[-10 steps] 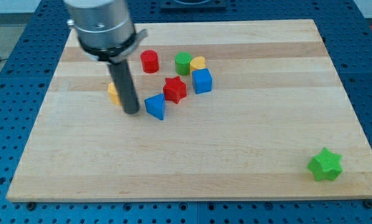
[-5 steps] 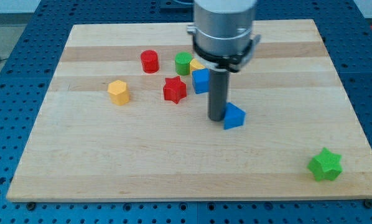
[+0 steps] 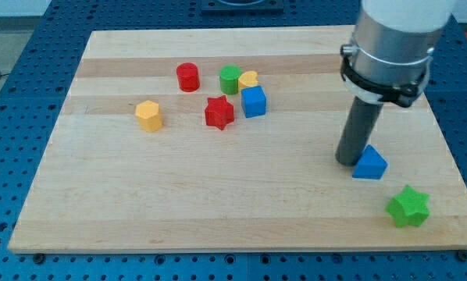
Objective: Push the blue triangle into green star
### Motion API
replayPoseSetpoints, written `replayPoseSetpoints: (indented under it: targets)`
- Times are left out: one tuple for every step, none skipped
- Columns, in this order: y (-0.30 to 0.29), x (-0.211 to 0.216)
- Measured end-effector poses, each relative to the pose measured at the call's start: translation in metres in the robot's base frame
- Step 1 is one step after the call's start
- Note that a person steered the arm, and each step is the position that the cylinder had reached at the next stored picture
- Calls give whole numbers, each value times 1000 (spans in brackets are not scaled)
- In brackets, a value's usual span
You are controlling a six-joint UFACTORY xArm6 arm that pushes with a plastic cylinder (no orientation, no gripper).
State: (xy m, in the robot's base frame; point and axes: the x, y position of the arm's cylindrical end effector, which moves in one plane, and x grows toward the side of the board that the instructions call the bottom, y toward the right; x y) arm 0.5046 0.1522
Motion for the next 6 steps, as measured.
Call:
replayPoseSetpoints:
  targets:
    - [18, 10]
    - [31, 16]
    - [39, 24]
    - [41, 35]
    - [36, 30]
    - [18, -5]
